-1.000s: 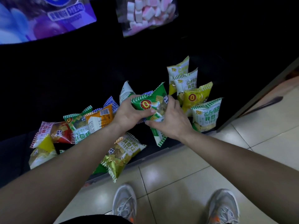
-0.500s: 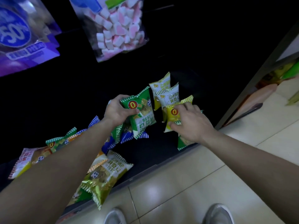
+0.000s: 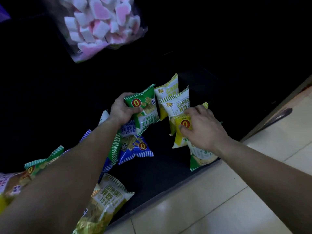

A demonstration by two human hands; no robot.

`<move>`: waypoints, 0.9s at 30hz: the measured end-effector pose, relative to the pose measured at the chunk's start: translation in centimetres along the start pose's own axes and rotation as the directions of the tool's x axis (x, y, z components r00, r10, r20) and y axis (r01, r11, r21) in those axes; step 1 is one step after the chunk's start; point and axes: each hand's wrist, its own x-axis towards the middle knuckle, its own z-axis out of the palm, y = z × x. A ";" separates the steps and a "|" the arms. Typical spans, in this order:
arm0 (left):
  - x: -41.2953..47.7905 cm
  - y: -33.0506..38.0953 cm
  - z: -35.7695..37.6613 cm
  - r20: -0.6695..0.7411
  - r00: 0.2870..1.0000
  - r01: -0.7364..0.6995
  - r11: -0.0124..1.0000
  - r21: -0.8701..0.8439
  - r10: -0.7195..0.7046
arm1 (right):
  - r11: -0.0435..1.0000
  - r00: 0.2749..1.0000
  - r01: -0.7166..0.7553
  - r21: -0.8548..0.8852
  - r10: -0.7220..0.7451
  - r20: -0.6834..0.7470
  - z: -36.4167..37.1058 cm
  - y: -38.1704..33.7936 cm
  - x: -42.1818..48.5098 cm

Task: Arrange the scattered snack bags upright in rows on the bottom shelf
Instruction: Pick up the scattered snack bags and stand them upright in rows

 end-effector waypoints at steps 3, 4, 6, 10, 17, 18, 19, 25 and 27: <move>0.6 -0.5 -0.2 -0.022 0.999 0.027 0.997 -0.068 -0.028 | 1.000 1.000 -0.008 0.015 0.008 -0.019 0.4 0.2 0.3; 0.7 -0.6 -0.4 -0.034 0.999 0.034 0.995 -0.099 -0.038 | 1.000 1.000 -0.009 0.019 0.009 -0.021 0.5 0.2 0.4; 0.7 -0.8 -1.1 -0.051 0.998 0.039 0.990 -0.132 -0.046 | 1.000 1.000 -0.007 0.029 0.008 -0.026 0.8 0.1 0.3; -0.6 -1.3 -2.7 -0.051 0.997 0.047 0.992 -0.114 -0.053 | 0.999 1.000 0.002 0.044 -0.001 -0.022 1.2 -0.3 0.0; -0.9 -1.6 -2.3 -0.032 0.996 0.080 0.989 -0.124 -0.084 | 0.998 0.999 0.001 0.056 0.001 -0.034 1.1 -0.9 -0.1; -0.7 -1.4 -1.8 -0.029 0.996 0.077 0.991 -0.109 -0.081 | 0.998 0.999 0.003 0.055 -0.001 -0.036 1.2 -1.0 -0.1; -0.4 -1.3 -1.3 -0.030 0.997 0.074 0.993 -0.092 -0.077 | 0.998 0.999 0.004 0.058 -0.002 -0.036 1.2 -1.0 -0.1; 0.8 -1.2 1.1 -0.098 0.991 0.085 0.993 -0.083 -0.093 | 0.997 0.999 0.001 0.080 0.002 -0.039 1.6 -1.0 0.2; 0.9 -1.7 1.4 -0.106 0.990 0.086 0.991 -0.105 -0.097 | 0.997 0.999 0.001 0.083 0.002 -0.041 1.8 -1.0 0.4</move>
